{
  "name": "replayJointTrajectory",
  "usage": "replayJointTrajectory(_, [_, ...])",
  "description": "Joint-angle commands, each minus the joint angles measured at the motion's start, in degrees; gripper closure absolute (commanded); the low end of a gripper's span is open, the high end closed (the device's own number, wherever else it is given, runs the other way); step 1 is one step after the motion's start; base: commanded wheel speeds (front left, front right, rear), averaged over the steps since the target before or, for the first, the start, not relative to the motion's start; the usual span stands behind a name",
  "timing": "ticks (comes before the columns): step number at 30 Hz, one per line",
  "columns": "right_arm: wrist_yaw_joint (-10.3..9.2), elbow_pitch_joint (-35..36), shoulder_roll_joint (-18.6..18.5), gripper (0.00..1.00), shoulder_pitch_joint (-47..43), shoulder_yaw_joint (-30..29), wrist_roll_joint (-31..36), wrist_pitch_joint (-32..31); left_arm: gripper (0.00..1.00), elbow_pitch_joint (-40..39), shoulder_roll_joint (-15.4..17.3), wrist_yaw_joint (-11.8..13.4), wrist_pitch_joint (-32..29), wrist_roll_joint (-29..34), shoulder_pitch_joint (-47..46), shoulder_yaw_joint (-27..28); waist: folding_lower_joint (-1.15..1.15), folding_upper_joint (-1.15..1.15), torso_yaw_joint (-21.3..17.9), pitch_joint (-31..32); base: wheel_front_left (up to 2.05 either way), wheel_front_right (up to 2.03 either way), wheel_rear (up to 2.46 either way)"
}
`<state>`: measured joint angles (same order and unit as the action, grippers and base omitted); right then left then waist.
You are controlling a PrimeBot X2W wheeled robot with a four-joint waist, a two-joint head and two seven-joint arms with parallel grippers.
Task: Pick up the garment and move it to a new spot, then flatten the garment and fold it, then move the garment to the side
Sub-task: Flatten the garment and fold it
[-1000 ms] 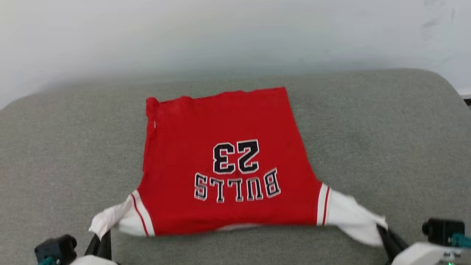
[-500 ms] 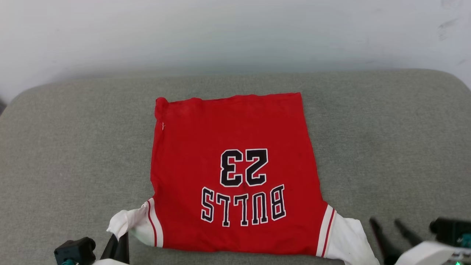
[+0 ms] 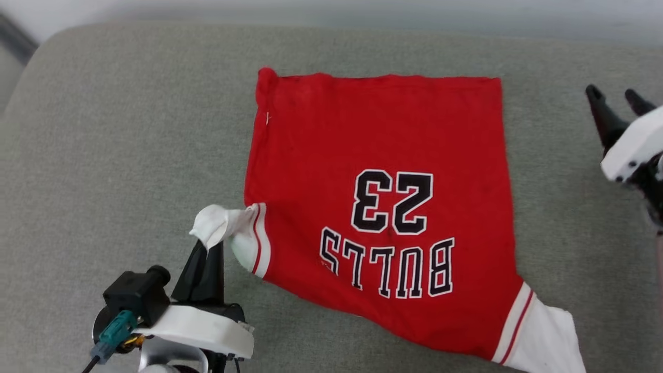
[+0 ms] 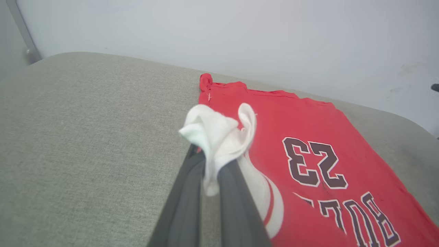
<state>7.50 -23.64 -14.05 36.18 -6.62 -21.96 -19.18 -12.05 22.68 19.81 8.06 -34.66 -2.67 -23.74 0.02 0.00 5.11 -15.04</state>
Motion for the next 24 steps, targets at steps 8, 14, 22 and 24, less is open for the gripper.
replayJointTrajectory(8, [-0.02, -13.11, -4.37, 0.0, 17.39, 2.39, 0.1, -16.59, 1.0, 0.95, -2.66, -2.36, 2.57, 1.3, -5.64, -2.09, -0.02, 0.0, 8.82, -9.36, 0.0, 0.0, 0.0])
replayJointTrajectory(14, [-0.02, -17.64, -4.59, 0.0, 23.34, 2.9, 0.97, -24.11, 1.0, 2.28, -4.59, -3.72, 3.7, 1.48, -8.22, -3.38, -0.02, 0.0, 11.64, -13.21, 0.0, 0.0, 0.0])
replayJointTrajectory(22, [-0.02, -25.0, -1.37, 0.0, 21.49, 2.39, 1.31, -32.18, 1.0, 4.61, -5.87, -4.71, 4.83, 1.01, -9.74, -3.59, -0.02, 0.0, 12.34, -14.62, 0.0, 0.0, 0.0])
replayJointTrajectory(24, [-0.02, -25.59, -0.9, 0.67, 20.99, 2.64, 1.64, -33.77, 1.0, 5.04, -5.93, -5.03, 4.91, 0.88, -9.76, -3.59, -0.02, 0.0, 12.24, -14.61, 0.0, 0.0, 0.0])
